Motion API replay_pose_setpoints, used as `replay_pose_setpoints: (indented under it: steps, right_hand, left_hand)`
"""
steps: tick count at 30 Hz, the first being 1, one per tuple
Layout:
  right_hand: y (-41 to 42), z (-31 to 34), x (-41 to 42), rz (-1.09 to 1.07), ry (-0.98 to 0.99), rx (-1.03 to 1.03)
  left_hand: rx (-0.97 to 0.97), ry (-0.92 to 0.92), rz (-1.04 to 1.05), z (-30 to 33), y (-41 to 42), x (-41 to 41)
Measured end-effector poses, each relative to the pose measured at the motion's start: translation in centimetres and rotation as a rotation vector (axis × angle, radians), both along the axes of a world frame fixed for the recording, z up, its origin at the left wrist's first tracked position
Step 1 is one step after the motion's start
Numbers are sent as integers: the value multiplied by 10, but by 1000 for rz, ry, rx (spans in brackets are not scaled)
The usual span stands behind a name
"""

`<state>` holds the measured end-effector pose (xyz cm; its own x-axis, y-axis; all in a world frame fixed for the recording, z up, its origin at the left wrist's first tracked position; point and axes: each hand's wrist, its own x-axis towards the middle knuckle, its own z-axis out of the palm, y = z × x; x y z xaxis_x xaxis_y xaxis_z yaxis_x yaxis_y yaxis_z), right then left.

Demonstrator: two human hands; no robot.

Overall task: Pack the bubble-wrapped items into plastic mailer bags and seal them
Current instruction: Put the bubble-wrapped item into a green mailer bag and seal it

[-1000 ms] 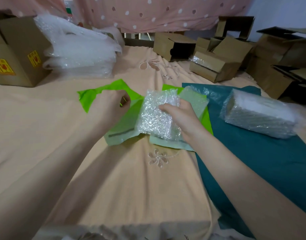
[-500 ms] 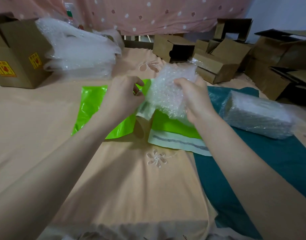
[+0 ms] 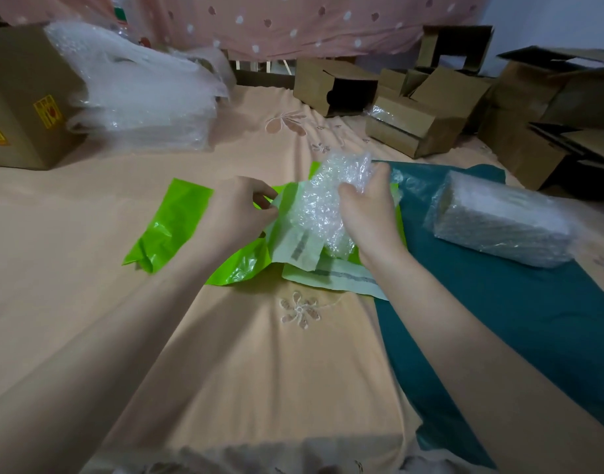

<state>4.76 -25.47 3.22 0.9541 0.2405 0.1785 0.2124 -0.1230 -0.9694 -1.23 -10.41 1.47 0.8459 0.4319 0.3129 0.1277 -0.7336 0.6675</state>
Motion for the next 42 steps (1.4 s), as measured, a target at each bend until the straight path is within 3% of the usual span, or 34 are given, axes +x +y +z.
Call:
replay_pose_setpoints:
  steps: [5,18,27,33,38,42]
  right_hand:
    - [3,-6,-2,17,24,-28]
    - [15,-14,-7,316,262,-164]
    - [21,-18,-2,23,297,122]
    - [26,-14,-8,209,518,228]
    - [28,-17,-8,165,518,374]
    - [32,-13,-5,130,573,393]
  left_hand:
    - [10,-35,2,0,-3,0]
    - [103,-159,-12,4,-19,8]
    - [87,-155,-144,2,-21,4]
    - [69,-175,-211,5,-21,7]
    - [102,-118,-245,4,-21,5]
    - [181,155,-353,3,-19,-3]
